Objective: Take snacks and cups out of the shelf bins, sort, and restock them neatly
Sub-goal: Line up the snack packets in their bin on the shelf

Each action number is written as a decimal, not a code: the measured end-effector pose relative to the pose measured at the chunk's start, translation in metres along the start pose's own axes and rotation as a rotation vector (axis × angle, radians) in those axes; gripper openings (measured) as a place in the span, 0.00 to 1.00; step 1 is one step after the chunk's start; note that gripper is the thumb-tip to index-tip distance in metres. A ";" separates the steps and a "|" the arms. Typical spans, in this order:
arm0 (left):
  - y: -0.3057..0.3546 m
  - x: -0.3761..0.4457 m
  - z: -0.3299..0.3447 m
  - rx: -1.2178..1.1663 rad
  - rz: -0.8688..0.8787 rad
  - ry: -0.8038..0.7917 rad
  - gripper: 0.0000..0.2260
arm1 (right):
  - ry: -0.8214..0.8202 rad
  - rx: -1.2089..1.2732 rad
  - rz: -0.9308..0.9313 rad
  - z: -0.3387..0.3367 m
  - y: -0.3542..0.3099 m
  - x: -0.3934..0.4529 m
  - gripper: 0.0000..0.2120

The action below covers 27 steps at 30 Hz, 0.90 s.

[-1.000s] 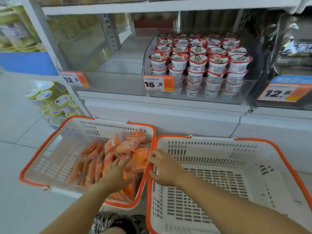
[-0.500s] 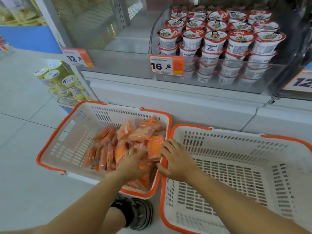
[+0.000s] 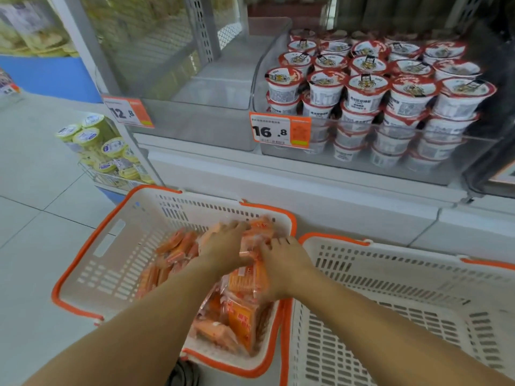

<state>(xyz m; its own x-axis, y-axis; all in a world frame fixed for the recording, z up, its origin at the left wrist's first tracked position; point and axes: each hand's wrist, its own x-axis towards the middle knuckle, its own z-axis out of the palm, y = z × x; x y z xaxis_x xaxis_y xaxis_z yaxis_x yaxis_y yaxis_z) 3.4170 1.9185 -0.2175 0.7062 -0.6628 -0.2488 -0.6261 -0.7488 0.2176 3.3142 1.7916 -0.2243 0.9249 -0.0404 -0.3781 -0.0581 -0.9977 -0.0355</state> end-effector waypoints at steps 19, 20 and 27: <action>0.001 -0.012 -0.112 -1.139 -0.333 0.068 0.17 | 0.392 1.063 0.039 -0.087 0.025 -0.041 0.61; 0.013 -0.017 -0.124 -1.090 -0.275 0.043 0.18 | 0.420 1.084 0.016 -0.098 0.026 -0.050 0.61; 0.065 -0.068 -0.192 -1.151 0.148 -0.316 0.21 | 0.421 1.280 -0.118 -0.146 0.061 -0.132 0.52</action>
<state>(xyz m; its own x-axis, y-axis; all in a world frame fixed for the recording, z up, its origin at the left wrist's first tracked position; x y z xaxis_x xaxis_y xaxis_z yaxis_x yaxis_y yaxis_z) 3.3918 1.9148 -0.0050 0.4391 -0.8335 -0.3354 0.0813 -0.3349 0.9387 3.2437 1.7277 -0.0419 0.9792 -0.2024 -0.0112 -0.0638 -0.2554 -0.9647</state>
